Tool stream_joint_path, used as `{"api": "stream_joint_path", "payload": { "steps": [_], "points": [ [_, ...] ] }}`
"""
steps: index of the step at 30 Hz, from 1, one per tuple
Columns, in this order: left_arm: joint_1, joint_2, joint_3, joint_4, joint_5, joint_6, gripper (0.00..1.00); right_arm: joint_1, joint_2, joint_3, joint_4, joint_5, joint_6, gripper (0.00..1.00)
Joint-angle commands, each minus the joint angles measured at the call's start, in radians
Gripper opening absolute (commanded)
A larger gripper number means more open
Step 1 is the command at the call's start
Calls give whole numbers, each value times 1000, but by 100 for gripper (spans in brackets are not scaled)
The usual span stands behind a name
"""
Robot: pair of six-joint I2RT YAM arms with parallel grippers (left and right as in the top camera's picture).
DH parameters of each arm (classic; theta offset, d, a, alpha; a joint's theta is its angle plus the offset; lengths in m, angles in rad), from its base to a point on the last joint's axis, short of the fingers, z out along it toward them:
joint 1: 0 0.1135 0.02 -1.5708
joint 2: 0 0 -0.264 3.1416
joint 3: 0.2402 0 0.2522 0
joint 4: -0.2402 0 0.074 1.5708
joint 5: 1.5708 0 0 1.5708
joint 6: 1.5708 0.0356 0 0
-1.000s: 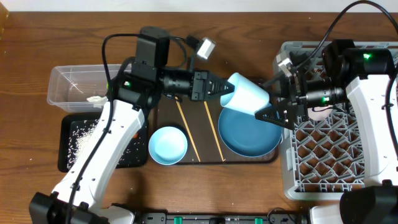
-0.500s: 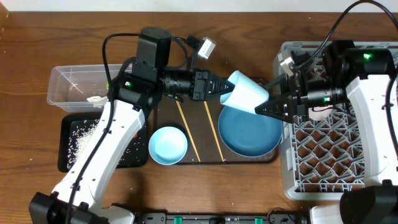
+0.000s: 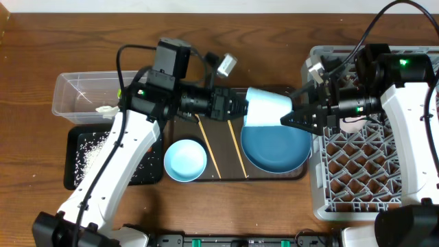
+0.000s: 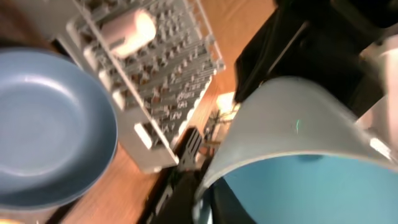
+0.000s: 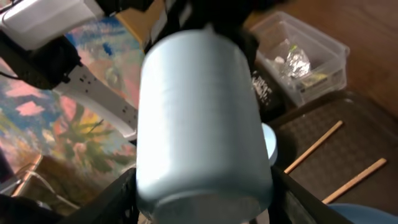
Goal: Sort waste into correct bins and load items into the dishwasher rack
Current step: 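Grasp the cyan cup with the right gripper from the left gripper, then lower the cyan cup into the dish rack beside the pink cup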
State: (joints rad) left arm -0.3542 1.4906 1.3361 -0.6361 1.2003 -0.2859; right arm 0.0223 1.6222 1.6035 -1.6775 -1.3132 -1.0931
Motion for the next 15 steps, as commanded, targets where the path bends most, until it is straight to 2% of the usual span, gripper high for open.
{"api": "stream_joint_path", "payload": {
  "steps": [1,2,7,10,15],
  "points": [
    [-5,0,5,-21,10,58,17,-37,-1,3,12,-53,-11,40],
    [-5,0,5,-18,11,57,17,-37,-1,3,13,-53,-11,40],
    [-5,0,5,-11,-12,57,36,-37,-1,3,13,-45,-11,37],
    [5,0,5,-11,-51,57,38,-42,-1,3,26,-29,-11,36],
    [52,0,5,-28,-69,57,38,-103,-1,11,28,-18,68,29]
  ]
}}
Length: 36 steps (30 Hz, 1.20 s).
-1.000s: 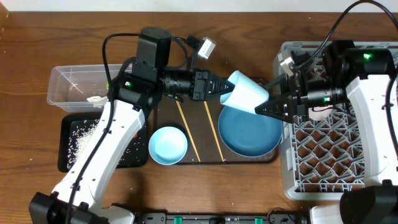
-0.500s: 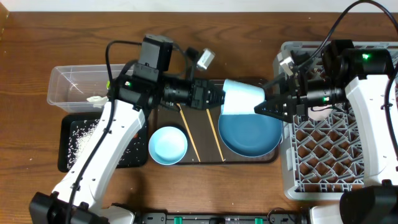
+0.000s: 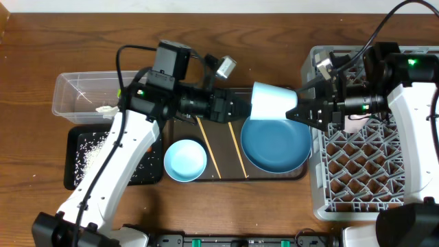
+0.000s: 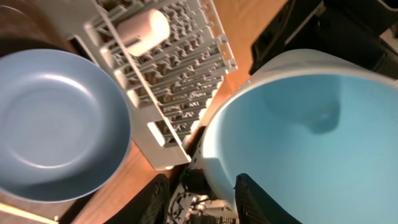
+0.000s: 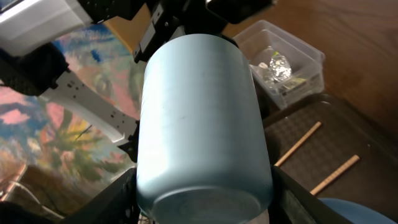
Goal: Sort waste into correct bins and load items into the dishwasher rack
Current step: 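Lower the cyan cup into the dish rack beside the pink cup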
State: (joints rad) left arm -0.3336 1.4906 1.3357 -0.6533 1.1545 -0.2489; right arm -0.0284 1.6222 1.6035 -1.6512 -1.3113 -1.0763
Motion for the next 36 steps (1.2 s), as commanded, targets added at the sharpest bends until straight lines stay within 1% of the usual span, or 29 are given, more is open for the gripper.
{"api": "stream_joint_path", "payload": {
  "steps": [1,4,7,8,10,11,13,14,16,19,20,22,25,29,32,36],
  "points": [
    [39,0,5,-17,-23,20,38,-71,-1,17,2,-16,68,28],
    [57,0,5,-46,-43,20,38,-142,-1,42,2,15,130,29],
    [58,0,5,-94,-142,20,39,-207,-1,77,4,95,206,28],
    [58,0,5,-107,-174,20,39,-222,-1,87,8,123,235,25],
    [56,0,5,-139,-245,20,39,-259,-1,111,32,203,335,17],
    [56,0,5,-156,-280,20,39,-278,-1,122,51,245,399,10],
    [56,0,5,-183,-333,20,39,-312,-1,138,99,335,552,4],
    [56,0,5,-195,-353,20,39,-327,-1,143,126,387,637,3],
    [55,0,5,-228,-391,20,39,-357,-1,148,187,566,842,1],
    [55,0,5,-282,-431,20,39,-380,-1,149,232,933,1096,1],
    [53,0,5,-299,-447,20,39,-381,-1,149,233,1030,1148,1],
    [48,0,5,-329,-481,20,39,-381,-1,149,230,1158,1209,1],
    [30,0,5,-357,-537,20,39,-381,-1,149,227,1238,1246,1],
    [-18,0,1,-363,-569,20,39,-379,-1,148,237,1365,1302,1],
    [-63,0,-4,-355,-576,20,39,-379,0,148,245,1390,1315,1],
    [-111,0,-5,-353,-659,0,39,-379,1,144,246,1394,1315,1]
  ]
}}
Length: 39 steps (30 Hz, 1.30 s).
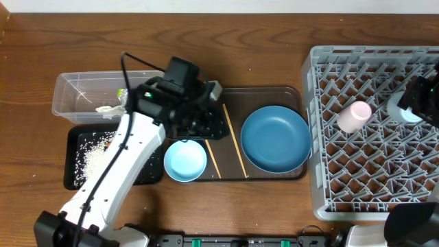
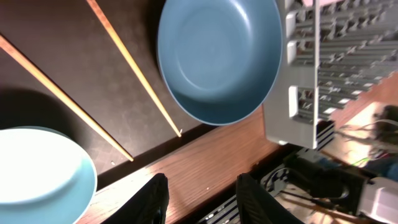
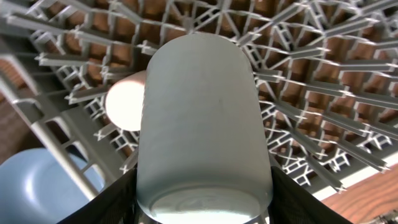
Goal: Sort waste into correct bins and load items into the dishwasher rack
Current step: 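Lower the cyan cup into the dish rack beside the pink cup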
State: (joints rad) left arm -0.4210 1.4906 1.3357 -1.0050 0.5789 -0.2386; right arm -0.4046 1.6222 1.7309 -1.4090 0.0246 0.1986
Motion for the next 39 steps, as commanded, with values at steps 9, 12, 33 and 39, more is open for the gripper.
{"api": "stream_joint_path", "payload": {
  "steps": [9,12,33,39],
  "points": [
    [-42,0,-5,-4,-127,-55,39,-3,1,-108,127,91,40,1],
    [-42,0,-5,-5,-127,-55,39,-3,1,-130,142,87,41,1],
    [-42,0,-5,-5,-127,-55,39,-3,1,-366,355,35,59,10],
    [-42,0,-5,-5,-127,-55,39,-3,1,-364,358,27,59,64]
  ]
}}
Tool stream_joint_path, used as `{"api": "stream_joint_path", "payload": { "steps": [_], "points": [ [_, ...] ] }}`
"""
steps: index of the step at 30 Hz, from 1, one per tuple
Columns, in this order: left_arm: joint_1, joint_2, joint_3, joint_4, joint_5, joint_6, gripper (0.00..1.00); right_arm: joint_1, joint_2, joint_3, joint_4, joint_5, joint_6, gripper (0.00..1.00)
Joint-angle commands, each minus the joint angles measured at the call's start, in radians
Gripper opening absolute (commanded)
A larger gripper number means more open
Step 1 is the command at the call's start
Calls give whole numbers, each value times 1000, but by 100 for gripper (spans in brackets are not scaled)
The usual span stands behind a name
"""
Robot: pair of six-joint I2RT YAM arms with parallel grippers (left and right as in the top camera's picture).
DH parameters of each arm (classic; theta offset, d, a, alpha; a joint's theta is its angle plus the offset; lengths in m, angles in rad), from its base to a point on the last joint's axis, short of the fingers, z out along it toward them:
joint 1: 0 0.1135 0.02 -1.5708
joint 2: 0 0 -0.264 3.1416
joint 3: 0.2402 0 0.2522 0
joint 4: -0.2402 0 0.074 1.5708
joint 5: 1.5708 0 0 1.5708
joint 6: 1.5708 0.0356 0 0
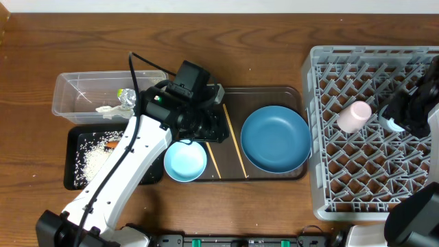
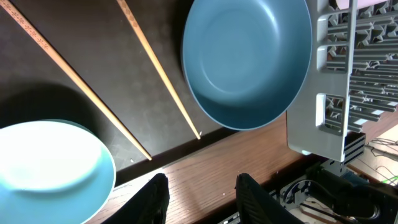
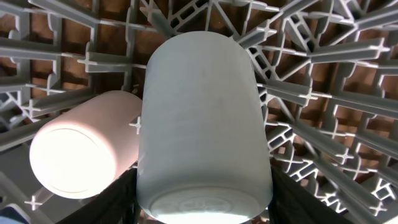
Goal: Sort waste into correct bins and load items into the dishwasher rack
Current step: 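Lower the cyan cup into the dish rack beside the pink cup, then move the left gripper down to the light-blue bowl and grasp it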
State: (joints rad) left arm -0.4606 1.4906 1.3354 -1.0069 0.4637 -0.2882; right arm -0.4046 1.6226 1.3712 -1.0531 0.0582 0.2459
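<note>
My right gripper [image 3: 204, 208] is shut on a pale blue cup [image 3: 202, 124], held bottom toward the camera just above the grey dishwasher rack [image 1: 357, 199]. A pink cup [image 3: 81, 152] lies on its side in the rack, right beside the blue one. In the overhead view my right gripper [image 1: 405, 116] hides most of the blue cup. My left gripper [image 2: 202, 193] is open and holds nothing, hovering over the dark tray [image 1: 267, 92] near a small light-blue bowl [image 1: 185, 160]. A blue plate [image 1: 274, 139] and two chopsticks [image 1: 236, 147] lie on the tray.
A clear plastic bin [image 1: 89, 92] with scraps stands at the back left. In front of it is a black tray [image 1: 86, 154] scattered with white grains. The rack's front rows of tines [image 1: 357, 171] hold nothing.
My right gripper with the blue cup has moved in from the rack's right edge and sits lower, next to the pink cup. The left gripper has shifted slightly over the tray.
Both grippers met at the blue cup above the tray. Half a second later the right gripper held it and the left fingers stood open, off the cup. Then the cup was over the rack and the left arm back above the tray; now it is beside the pink cup.
</note>
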Motion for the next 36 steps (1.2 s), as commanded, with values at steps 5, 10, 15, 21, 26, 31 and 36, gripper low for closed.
{"api": "stream_joint_path", "payload": {
  "steps": [5,10,15,21,26,31,36],
  "points": [
    [-2,0,-4,-10,-11,-6,45,-4,0,21,-19,-22,11,95],
    [-2,0,-4,-24,-12,-5,46,-11,0,96,-77,-37,11,97],
    [-2,0,-4,-21,-13,-5,46,-11,0,235,-199,-90,-28,95],
    [-2,-1,-4,-59,-82,-16,45,-11,-3,349,-352,-251,-37,97],
    [-2,-1,-4,-82,-199,-71,45,-11,-3,348,-403,-381,-52,99],
    [-19,-1,-5,-55,-205,-147,45,-11,-3,348,-403,-380,-52,99],
    [-57,-1,-5,-51,-344,-190,48,-11,-3,348,-402,-380,-52,99]
  ]
}}
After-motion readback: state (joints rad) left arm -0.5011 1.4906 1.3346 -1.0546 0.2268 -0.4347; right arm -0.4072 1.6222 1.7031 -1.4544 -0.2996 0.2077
